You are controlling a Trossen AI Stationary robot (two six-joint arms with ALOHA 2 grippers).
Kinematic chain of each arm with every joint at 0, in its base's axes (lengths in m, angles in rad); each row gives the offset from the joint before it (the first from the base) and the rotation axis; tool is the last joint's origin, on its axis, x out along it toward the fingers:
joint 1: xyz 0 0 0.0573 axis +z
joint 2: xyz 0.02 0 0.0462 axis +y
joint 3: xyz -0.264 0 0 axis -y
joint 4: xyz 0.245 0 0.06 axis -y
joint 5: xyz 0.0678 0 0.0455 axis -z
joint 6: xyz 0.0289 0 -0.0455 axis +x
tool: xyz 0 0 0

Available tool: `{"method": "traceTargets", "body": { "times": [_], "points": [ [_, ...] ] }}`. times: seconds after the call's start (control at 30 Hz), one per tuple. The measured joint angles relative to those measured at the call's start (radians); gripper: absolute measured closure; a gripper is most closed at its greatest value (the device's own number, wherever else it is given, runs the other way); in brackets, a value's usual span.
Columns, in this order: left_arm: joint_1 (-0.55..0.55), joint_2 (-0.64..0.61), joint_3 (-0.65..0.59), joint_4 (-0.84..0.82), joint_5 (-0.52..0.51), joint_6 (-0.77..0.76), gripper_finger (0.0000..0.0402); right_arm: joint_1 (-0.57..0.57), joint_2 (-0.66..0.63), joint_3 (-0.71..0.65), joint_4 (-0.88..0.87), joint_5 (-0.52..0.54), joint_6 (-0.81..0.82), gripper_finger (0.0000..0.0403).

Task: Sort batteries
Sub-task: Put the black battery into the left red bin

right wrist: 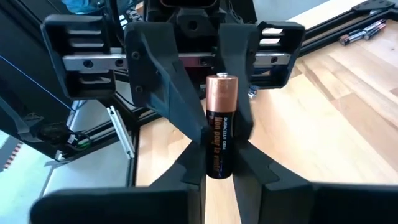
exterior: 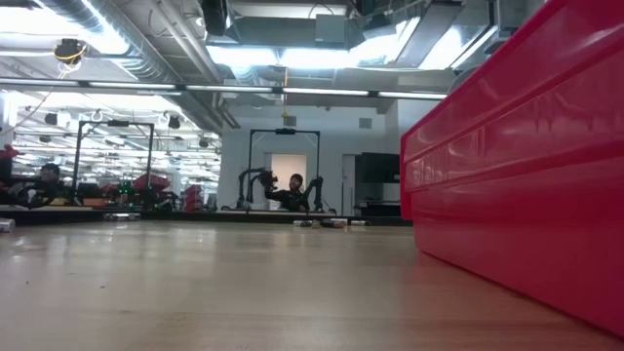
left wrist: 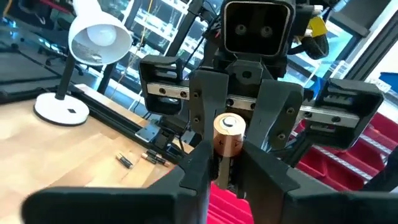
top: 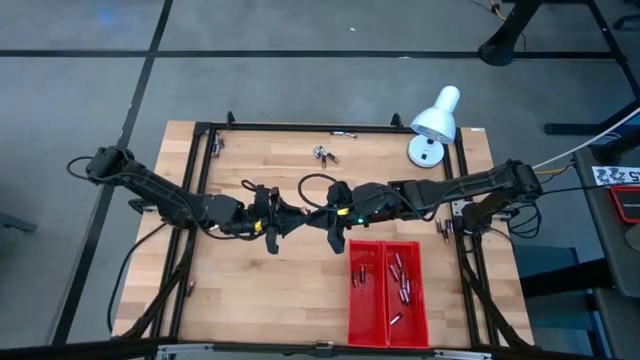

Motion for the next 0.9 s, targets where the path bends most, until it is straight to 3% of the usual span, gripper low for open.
{"method": "traceTargets", "body": {
  "times": [0.17, 0.43, 0.67, 0.9],
  "points": [
    [0.008, -0.001, 0.0, 0.004, 0.003, 0.031, 0.0262, 0.0, -0.001, 0.0, 0.002, -0.002, 0.001, 0.0356],
    [0.043, -0.012, -0.001, -0.025, 0.12, -0.01, 0.0185, -0.003, -0.032, 0.0, -0.056, 0.055, -0.003, 0.0356],
    [0.047, -0.099, -0.001, -0.118, 0.126, 0.042, 0.0171, -0.002, -0.12, 0.002, -0.155, 0.144, 0.0, 0.0356],
    [0.048, -0.213, -0.001, -0.324, 0.12, -0.002, 0.0171, 0.011, -0.233, 0.002, -0.383, 0.169, 0.086, 0.0356]
  ]
}}
